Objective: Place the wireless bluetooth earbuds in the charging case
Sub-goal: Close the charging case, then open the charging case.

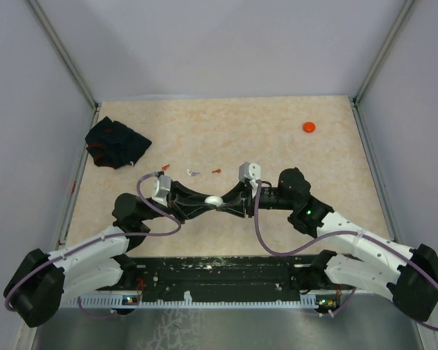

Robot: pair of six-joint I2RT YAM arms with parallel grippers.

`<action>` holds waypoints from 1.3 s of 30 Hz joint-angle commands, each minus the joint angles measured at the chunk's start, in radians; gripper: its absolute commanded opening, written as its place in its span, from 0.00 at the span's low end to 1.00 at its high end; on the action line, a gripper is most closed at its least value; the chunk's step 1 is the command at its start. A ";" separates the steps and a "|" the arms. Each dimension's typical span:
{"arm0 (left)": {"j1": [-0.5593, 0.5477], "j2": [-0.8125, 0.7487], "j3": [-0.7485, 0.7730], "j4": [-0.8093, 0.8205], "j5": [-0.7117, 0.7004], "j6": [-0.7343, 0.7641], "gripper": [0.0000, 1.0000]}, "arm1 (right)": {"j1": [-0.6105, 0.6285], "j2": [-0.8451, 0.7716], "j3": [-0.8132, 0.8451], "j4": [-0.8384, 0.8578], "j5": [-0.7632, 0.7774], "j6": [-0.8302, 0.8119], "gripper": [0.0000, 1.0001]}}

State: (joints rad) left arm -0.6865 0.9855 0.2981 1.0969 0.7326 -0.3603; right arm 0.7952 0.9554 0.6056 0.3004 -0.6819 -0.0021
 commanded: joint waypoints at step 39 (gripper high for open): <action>-0.019 0.060 -0.061 0.438 -0.081 -0.217 0.00 | -0.007 0.068 -0.103 0.597 -0.083 0.269 0.40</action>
State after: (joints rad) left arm -0.7006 1.0409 0.2047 1.4654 0.6365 -0.5694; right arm 0.7940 1.0134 0.4526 0.8440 -0.7238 0.2520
